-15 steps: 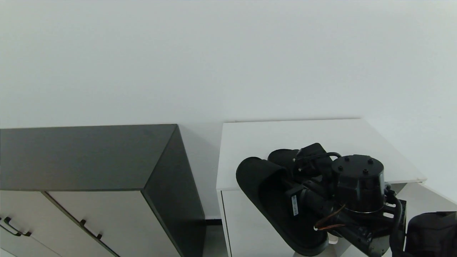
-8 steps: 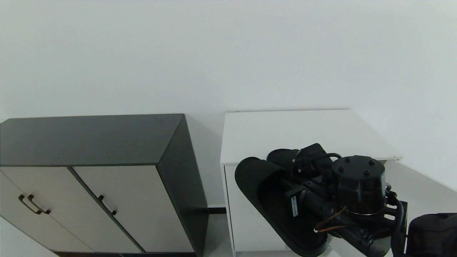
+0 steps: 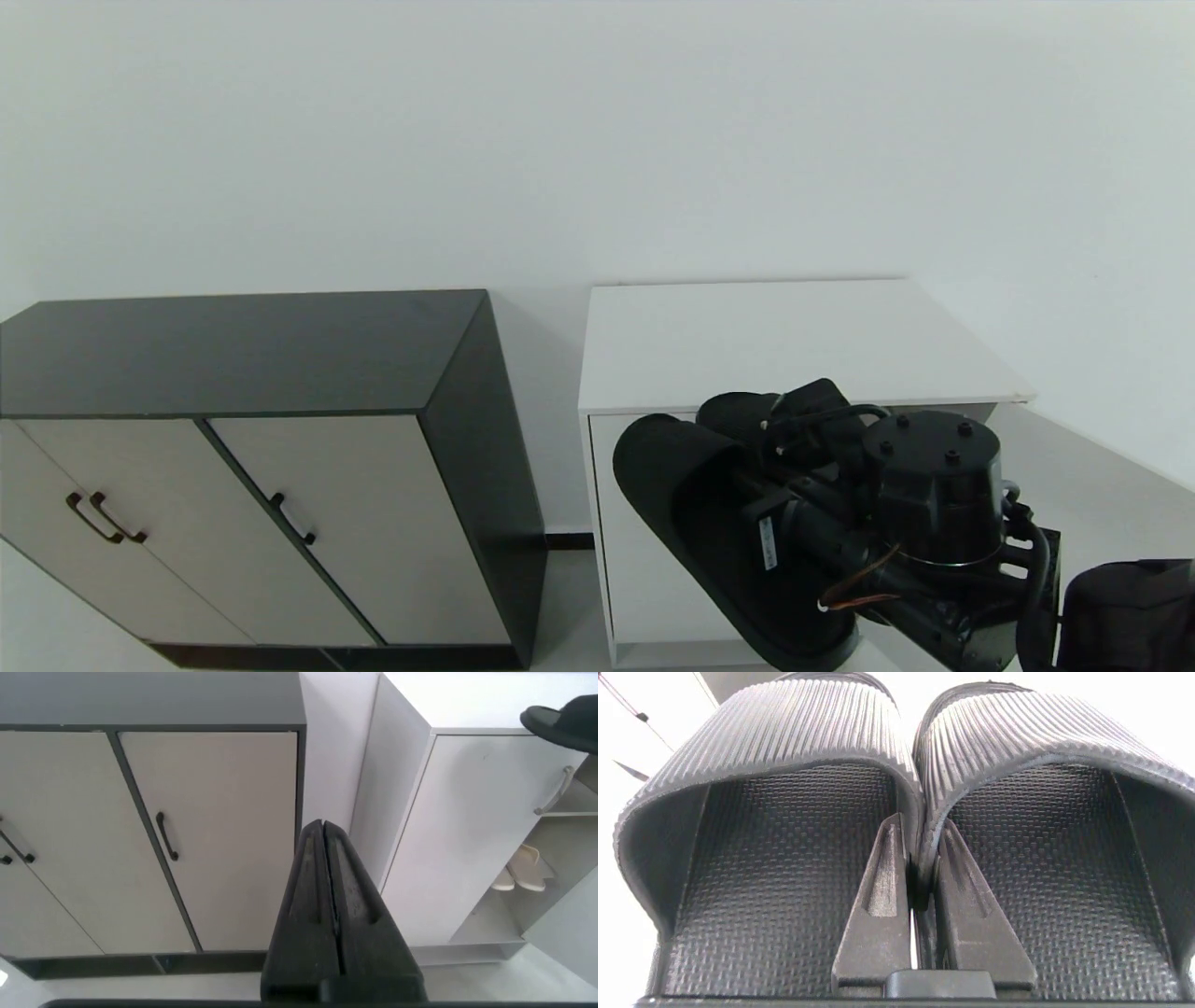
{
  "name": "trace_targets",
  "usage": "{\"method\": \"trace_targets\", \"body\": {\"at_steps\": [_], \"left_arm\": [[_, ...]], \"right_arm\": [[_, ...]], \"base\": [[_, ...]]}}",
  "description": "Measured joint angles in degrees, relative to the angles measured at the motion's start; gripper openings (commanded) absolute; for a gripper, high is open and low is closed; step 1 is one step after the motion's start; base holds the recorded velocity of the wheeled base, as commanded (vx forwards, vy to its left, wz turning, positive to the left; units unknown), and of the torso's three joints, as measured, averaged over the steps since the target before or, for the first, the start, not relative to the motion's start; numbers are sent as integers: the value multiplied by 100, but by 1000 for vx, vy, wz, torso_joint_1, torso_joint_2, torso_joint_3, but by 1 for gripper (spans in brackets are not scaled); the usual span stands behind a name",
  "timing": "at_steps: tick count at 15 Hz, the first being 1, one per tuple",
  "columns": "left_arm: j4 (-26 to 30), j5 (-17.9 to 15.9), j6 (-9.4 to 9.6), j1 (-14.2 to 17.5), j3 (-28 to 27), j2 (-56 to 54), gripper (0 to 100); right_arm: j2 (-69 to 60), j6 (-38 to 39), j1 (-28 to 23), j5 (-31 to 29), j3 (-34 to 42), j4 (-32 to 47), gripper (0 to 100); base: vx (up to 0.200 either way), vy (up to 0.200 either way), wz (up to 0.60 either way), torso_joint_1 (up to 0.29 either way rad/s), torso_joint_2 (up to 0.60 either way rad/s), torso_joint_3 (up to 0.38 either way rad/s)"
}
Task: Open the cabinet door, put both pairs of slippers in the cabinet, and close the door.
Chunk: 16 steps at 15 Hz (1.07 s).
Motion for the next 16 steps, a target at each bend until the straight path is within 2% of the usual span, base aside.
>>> {"method": "trace_targets", "body": {"at_steps": [6,16], "left_arm": [[0,0,2,2,0,0,0],[0,-11,21,2,0,0,0]], "right_arm": [[0,0,4,-6,1,2,0],[2,-7,61,10,56,0,0]], "base": [[0,0,0,0,0,0],[0,-200,0,-1,4,4]]}}
